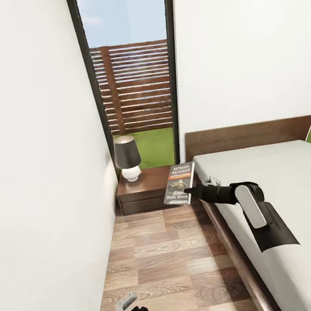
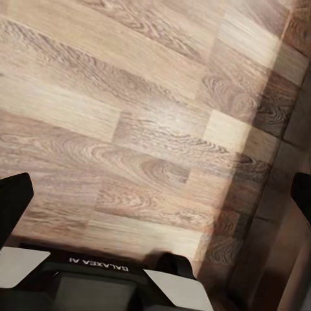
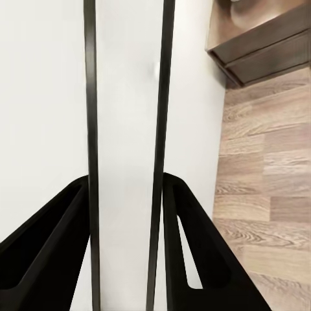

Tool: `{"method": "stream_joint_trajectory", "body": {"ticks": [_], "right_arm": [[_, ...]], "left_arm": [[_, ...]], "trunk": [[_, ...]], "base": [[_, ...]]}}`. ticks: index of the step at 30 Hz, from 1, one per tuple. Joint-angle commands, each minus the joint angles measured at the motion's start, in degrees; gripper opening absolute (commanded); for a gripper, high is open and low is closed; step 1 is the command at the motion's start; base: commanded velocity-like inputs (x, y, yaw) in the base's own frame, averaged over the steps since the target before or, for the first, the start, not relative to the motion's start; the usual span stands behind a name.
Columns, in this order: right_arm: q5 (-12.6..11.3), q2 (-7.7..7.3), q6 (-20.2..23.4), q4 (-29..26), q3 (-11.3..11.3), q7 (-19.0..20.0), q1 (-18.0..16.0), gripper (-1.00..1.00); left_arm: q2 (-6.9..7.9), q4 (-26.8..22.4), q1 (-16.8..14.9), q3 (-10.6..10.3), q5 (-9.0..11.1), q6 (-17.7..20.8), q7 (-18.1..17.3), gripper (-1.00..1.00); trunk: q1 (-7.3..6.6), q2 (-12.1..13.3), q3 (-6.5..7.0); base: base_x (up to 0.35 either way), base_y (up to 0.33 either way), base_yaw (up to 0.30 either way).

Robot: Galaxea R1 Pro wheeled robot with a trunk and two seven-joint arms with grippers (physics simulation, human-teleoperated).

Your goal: In the bedroom, move the book from the bed onto either nightstand, and place the two sandals side by side next to the bed.

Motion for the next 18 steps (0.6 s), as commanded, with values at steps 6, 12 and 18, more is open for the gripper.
{"method": "stream_joint_trajectory", "body": {"ticks": [6, 12, 18], "right_arm": [[-0.1, 0.11, 0.3, 5.8, 0.1, 0.7, -2.3, -1.00], [0.1, 0.04, 0.3, 12.4, 0.3, 4.3, -4.7, -1.00], [1.1, -0.14, 0.2, 21.7, 0.5, 10.9, -8.3, -1.00]], "left_arm": [[0.40, 0.8, -0.1, 0.1, 0.6, -0.2, 0.8, 1.00], [0.67, 2.8, -0.1, 0.3, 0.6, -0.4, 0.8, 1.00], [1.20, 3.2, -0.1, 0.4, 0.6, -1.0, 0.5, 1.00]], "trunk": [[0.04, 0.0, -0.07], [0.04, 0.0, -0.07], [0.04, 0.0, -0.07]], "base": [[0.330, 0.000, 0.000], [0.330, 0.000, 0.000], [0.330, 0.000, 0.000]]}}
